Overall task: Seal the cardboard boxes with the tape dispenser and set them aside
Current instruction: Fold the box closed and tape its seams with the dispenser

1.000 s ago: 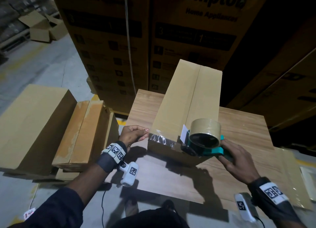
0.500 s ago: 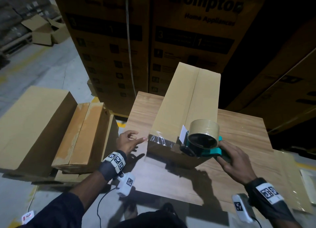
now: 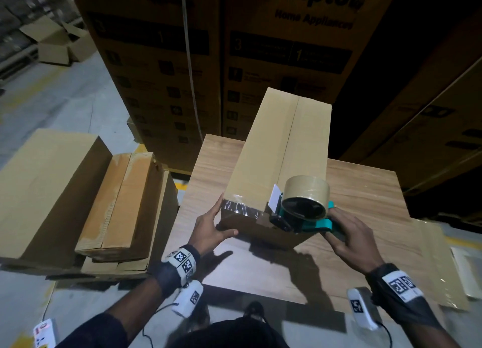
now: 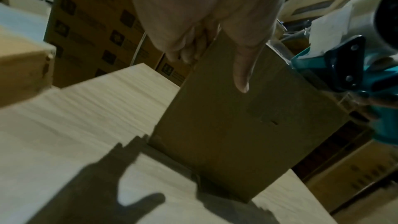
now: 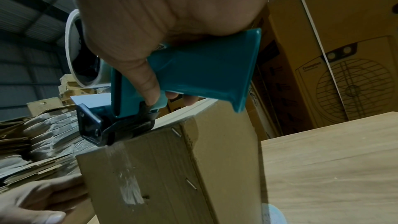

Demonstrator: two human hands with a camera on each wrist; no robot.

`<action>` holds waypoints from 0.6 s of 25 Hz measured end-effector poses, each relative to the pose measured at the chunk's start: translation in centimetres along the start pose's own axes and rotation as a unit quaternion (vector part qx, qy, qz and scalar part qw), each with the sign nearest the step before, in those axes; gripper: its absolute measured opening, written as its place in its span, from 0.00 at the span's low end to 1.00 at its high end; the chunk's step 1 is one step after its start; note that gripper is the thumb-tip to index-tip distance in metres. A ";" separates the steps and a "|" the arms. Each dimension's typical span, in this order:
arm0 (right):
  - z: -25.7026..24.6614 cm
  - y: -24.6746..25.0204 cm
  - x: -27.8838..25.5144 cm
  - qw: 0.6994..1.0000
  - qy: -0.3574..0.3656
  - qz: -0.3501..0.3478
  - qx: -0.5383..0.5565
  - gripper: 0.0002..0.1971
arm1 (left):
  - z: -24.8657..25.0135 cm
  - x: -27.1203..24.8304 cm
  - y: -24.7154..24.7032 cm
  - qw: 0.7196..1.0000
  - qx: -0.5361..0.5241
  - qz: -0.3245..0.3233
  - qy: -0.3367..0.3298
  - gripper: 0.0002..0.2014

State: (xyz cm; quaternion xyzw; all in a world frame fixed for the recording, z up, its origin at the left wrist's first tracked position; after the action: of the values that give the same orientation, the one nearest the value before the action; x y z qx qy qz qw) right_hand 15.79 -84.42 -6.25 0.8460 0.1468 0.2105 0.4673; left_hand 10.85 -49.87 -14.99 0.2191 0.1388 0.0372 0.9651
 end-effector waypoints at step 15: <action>0.4 -0.1 -0.2 1.000 -0.002 0.004 0.025 0.32 | 3.4 1.3 -1.2 0.815 0.449 0.013 -0.365 0.32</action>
State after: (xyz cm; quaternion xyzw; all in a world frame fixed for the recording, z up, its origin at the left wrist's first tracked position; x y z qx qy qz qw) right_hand 15.82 -84.72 -6.55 0.8584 0.1479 0.2073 0.4454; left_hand 13.12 -52.17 -12.87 0.6278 -0.2251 -0.0996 0.7385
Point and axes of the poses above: each hand's wrist, its own x-axis towards the middle knuckle, its own y-axis out of the back of the hand, z = x × y, the point moved 4 cm from there along x, towards the middle knuckle, and after that the axes turned 3 degrees about x, right-handed, at the moved point
